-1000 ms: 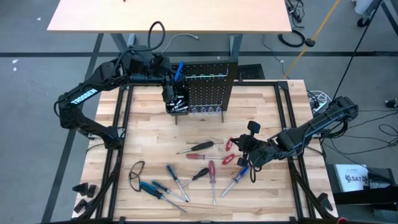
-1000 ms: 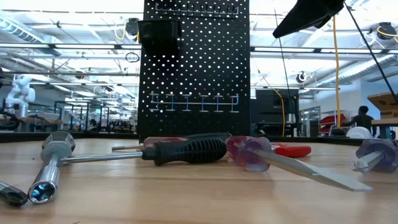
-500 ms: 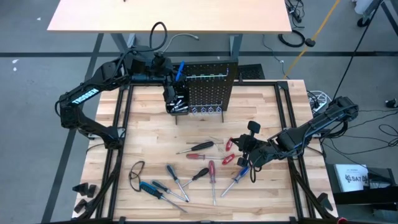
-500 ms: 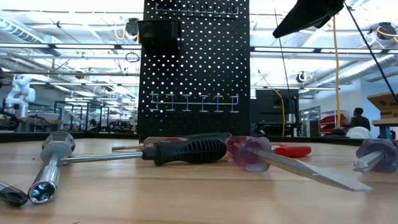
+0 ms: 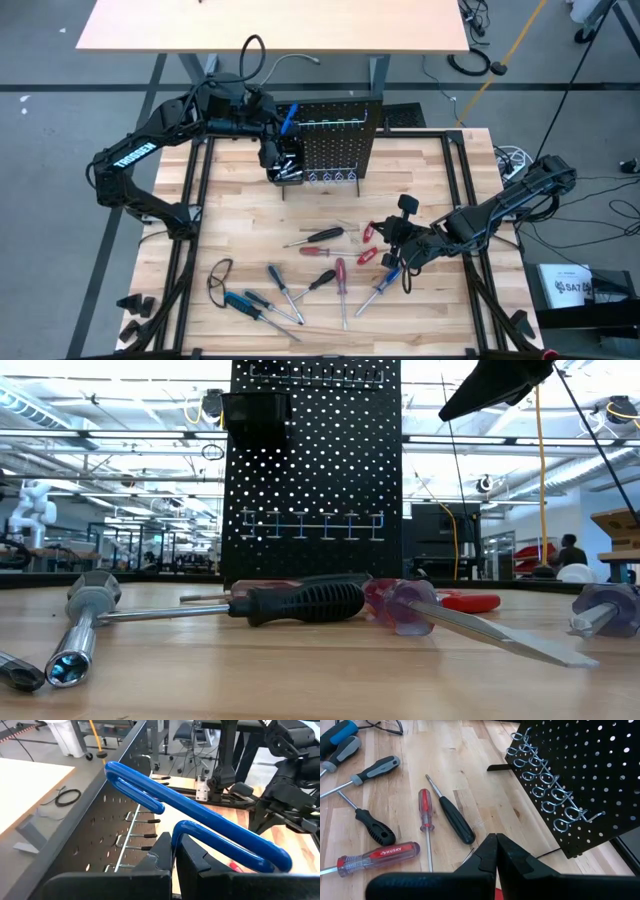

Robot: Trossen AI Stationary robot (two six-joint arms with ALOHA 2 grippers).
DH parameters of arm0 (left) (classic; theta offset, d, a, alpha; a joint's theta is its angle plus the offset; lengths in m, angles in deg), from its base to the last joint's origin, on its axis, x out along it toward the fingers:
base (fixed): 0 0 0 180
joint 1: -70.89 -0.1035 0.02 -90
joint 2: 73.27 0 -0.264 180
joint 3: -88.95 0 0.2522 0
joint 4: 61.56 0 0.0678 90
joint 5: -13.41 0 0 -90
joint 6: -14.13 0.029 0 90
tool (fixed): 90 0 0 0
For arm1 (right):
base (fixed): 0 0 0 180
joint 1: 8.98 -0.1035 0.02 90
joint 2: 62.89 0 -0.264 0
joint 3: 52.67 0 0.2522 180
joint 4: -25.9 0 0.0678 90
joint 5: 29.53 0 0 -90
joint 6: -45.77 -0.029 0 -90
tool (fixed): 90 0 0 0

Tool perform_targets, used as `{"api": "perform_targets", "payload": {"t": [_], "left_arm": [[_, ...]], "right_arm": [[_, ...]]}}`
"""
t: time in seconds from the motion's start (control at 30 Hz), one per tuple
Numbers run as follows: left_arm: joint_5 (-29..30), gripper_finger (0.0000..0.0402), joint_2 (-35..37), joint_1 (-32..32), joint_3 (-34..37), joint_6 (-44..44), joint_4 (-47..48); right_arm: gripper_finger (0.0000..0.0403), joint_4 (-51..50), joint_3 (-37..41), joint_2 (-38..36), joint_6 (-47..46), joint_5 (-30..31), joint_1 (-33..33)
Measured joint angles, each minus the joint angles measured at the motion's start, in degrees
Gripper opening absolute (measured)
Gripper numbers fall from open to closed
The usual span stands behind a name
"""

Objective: Hang tools onto peg board
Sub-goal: Hang the pick tool on the pegboard

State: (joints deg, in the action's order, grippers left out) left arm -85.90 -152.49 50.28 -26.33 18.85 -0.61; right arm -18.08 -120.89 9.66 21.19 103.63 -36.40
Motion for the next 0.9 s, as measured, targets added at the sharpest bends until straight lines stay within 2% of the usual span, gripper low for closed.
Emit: {"api": "perform_targets", "payload": {"t": [0.4, 0.9], "left_arm": [[-0.14, 0.0004, -5.53, 0.47, -0.28, -0.05, -5.72], [-0.03, 0.0004, -5.40, 0.30, 0.00, 2.79, -5.98]], "right_arm": [[0.0000, 0.02, 0.00, 0.00, -0.07, 0.02, 0.00], [0.0000, -0.42, 0.00, 0.00, 0.17, 0.03, 0.00]]}}
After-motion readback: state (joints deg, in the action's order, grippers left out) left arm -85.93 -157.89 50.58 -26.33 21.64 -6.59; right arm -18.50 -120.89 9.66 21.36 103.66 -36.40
